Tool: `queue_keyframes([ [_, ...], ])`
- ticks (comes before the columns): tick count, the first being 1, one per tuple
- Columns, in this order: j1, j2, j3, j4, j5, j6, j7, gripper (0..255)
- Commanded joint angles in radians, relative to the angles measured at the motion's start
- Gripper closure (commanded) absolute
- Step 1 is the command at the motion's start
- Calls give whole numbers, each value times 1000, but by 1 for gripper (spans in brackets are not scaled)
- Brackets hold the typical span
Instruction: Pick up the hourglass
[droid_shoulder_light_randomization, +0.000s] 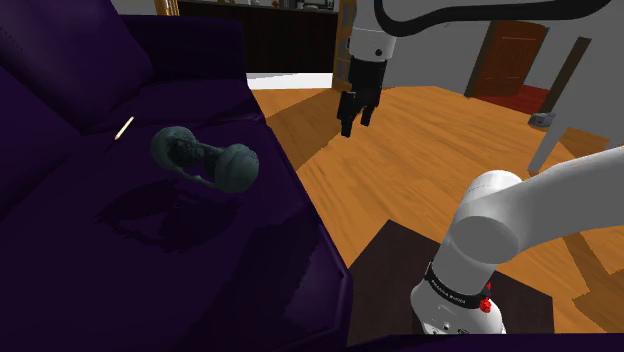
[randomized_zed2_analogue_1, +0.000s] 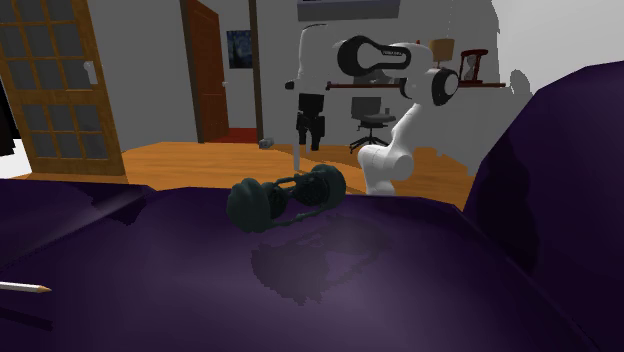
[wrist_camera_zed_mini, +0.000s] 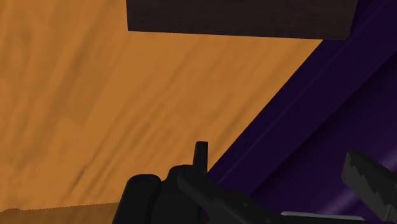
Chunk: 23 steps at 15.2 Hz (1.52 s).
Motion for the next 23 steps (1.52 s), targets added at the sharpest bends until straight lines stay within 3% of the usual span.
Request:
queue_keyframes([
  [1,0,0,0,0,0,0,0,0],
  [13,90,303,175,284,100,33,122,0],
  [23,142,592,318,614,88,9,237,0],
])
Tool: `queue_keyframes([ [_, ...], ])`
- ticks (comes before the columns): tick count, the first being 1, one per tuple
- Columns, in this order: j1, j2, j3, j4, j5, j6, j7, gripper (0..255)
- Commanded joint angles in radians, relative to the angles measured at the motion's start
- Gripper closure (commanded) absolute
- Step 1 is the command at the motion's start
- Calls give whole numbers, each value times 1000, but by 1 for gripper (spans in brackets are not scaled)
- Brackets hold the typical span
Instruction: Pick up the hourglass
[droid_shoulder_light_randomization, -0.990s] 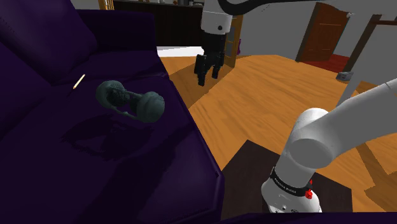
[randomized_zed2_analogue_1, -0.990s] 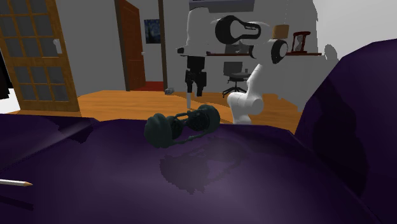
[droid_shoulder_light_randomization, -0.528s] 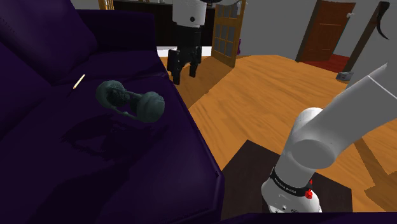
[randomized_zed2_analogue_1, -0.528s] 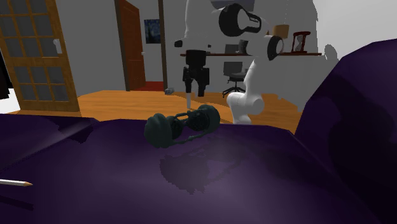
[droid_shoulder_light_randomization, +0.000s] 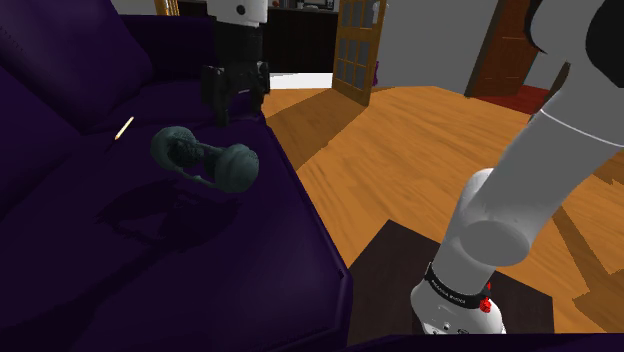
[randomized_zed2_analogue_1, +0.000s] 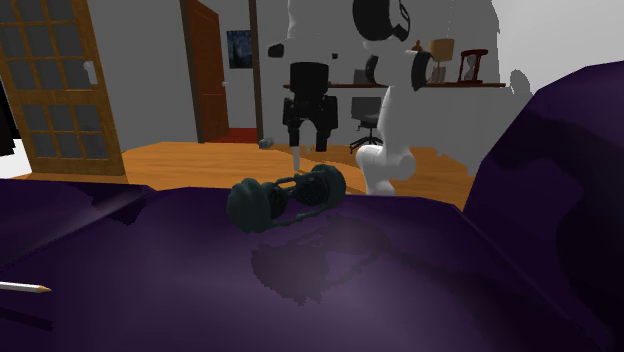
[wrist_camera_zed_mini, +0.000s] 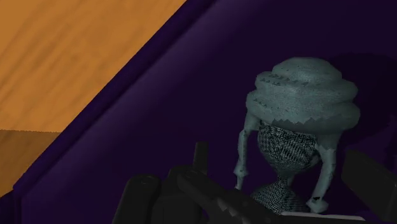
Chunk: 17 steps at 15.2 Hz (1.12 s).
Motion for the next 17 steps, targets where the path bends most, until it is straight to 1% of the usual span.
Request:
queue_keyframes([
  [1,12,56,27,71,-10,-12,24,0],
  [4,36,158,70,196,-41,-36,67,0],
  [5,38,163,72,203,-43,-38,69,0],
  [12,38,141,70,77,-33,68,60,0],
  [14,38,141,70,76,-32,68,60,0],
  [15,38,140,69,76,-32,69,59,255],
  [17,37,140,69,75,-32,69,59,255],
])
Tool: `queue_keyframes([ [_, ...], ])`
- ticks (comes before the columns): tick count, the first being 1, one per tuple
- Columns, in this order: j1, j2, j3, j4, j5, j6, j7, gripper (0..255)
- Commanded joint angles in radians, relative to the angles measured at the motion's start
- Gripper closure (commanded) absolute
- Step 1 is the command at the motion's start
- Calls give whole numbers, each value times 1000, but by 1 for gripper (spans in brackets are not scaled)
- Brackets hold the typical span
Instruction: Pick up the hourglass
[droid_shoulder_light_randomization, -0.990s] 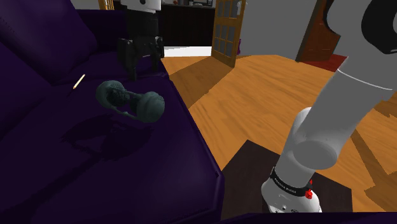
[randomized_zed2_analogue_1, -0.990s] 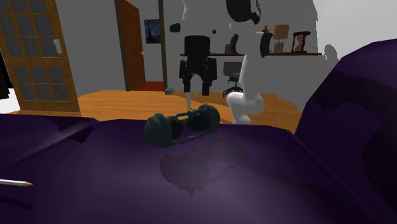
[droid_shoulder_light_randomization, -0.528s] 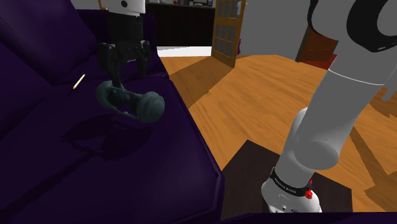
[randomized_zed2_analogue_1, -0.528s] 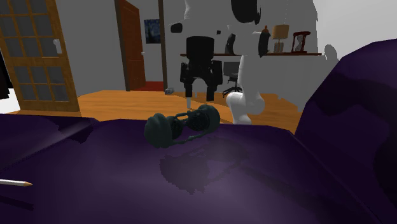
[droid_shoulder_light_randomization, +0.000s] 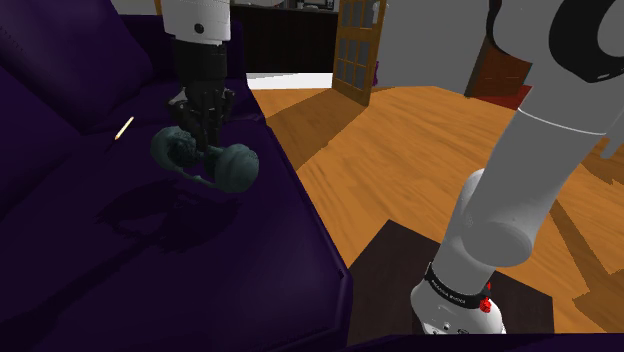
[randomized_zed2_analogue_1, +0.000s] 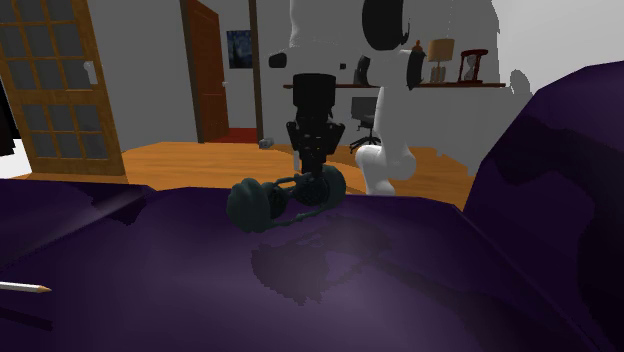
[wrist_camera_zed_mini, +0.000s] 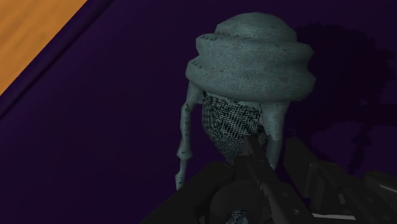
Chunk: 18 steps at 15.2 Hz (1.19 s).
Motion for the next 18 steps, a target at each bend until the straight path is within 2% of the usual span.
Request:
queue_keyframes([
  [1,0,0,0,-1,0,1,0,255],
  [7,0,0,0,0,0,1,1,255],
  [18,2,39,5,190,-17,-155,16,255],
])
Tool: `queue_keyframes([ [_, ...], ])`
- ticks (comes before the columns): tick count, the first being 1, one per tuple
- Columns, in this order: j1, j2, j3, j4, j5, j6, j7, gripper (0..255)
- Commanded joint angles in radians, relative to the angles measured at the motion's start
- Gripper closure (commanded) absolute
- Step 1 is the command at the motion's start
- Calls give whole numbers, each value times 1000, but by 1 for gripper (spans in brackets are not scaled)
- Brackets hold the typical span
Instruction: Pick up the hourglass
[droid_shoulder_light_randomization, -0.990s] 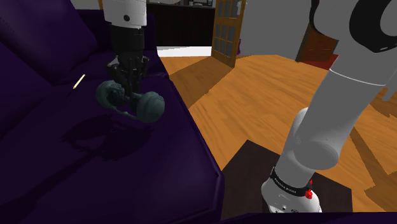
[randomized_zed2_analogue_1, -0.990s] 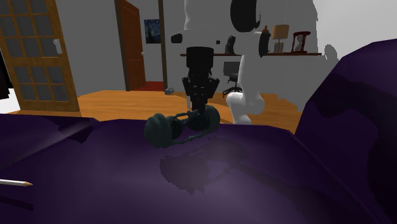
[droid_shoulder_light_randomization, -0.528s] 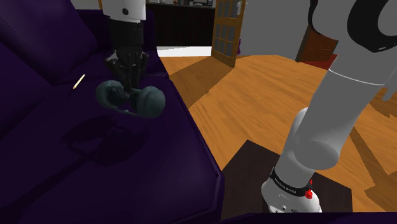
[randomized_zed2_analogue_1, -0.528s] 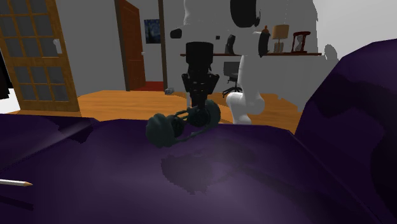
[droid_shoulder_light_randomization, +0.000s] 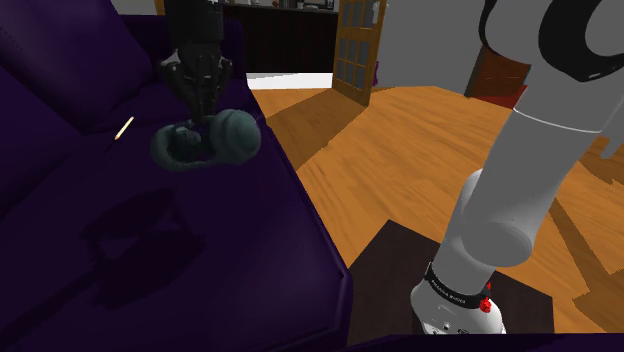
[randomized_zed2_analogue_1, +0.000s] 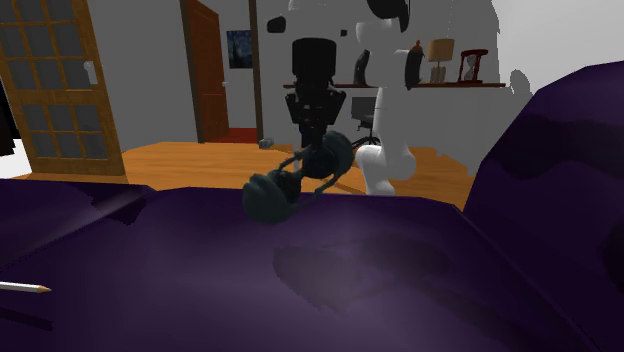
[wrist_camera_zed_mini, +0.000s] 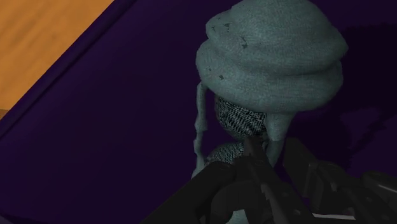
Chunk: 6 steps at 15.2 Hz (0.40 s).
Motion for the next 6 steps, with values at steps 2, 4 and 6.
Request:
queue_keyframes([
  [2,3,20,4,64,-9,-45,9,255],
  [4,4,32,7,106,-14,-75,14,255],
  [6,4,33,7,109,-15,-77,14,255],
])
